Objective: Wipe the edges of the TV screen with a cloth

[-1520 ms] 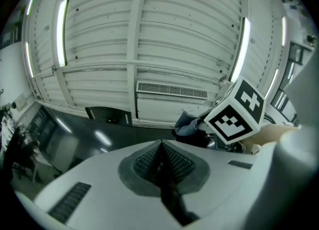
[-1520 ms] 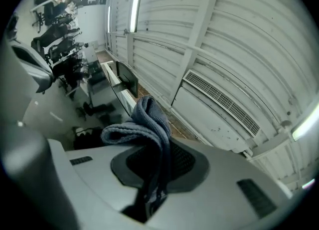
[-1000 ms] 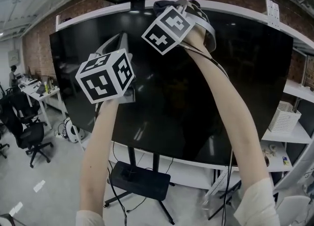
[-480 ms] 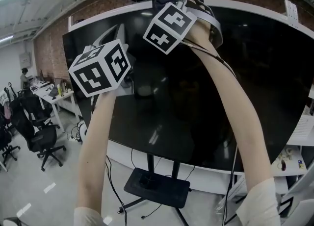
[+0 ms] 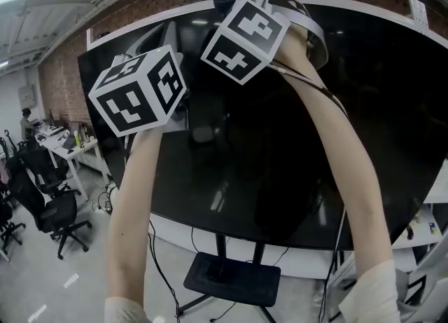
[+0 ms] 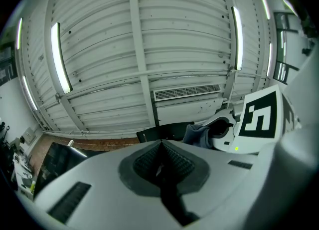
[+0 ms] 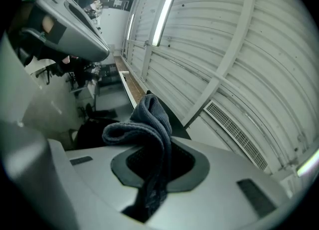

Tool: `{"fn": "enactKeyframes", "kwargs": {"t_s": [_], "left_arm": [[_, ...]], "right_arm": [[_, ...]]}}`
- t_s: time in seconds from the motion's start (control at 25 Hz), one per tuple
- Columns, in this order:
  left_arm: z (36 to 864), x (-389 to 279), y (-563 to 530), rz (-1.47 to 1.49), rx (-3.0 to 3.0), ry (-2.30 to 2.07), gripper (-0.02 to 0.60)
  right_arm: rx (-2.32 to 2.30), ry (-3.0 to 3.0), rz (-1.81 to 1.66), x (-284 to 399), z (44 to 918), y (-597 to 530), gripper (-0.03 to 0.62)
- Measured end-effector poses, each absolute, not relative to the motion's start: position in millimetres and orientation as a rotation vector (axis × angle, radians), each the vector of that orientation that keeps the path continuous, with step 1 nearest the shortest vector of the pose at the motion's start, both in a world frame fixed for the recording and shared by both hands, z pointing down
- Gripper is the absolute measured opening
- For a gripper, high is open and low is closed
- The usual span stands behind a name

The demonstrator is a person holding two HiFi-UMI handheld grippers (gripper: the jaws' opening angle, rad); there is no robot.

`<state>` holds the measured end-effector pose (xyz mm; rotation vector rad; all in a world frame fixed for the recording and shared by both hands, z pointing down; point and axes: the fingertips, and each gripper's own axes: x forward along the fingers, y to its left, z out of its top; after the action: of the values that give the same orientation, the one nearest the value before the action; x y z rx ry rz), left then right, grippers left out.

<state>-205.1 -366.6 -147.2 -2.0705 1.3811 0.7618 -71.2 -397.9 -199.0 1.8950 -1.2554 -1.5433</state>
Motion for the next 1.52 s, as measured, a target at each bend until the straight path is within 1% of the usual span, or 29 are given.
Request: {"fn": "enactKeyframes", "kwargs": {"t_s": [0.08,0.24,0.32,0.44,0.64,0.88,1.28,1.52], "left_arm": [[-146.2,-208.0,-373.7,0.782,-2.11,1.372,0.014],[-146.6,-193.0,-380.2,0.804,-2.14,1.37,0.014],[-147.6,-199.7,-385.3,0.819,-2.14,1.363,0.014],[-147.3,-232.0,-400.1,0.842,-2.141,1.356,0.014],[-141.6,-262.7,-413.8,0.835,-2.154,1.348,0.014],[-137.0,-311.6,-439.9,0.817,-2.178,1.333,0.014],[-146.2,-413.7,-486.5,0.81,-2.245,1.255,0.014],[-141.3,-465.9,-515.0,0.802,-2.275,1.226,0.014]], "right_arm": [[1.881,-1.239,-1.558,-80.6,-197.4,-399.2,0.063],[1.862,-1.211,-1.58,-71.3,-197.7,-398.9,0.063],[1.857,-1.182,-1.588,-77.0,-196.3,-403.6,0.063],[1.862,-1.131,-1.59,-104.3,-192.9,-412.5,0.063],[1.852,-1.082,-1.609,-137.4,-189.5,-423.8,0.063],[1.834,-1.022,-1.625,-193.2,-188.7,-443.8,0.063],[1.808,-0.887,-1.603,-296.8,-190.2,-496.2,0.063],[1.822,-0.887,-1.578,-347.7,-188.3,-521.1,0.063]]}}
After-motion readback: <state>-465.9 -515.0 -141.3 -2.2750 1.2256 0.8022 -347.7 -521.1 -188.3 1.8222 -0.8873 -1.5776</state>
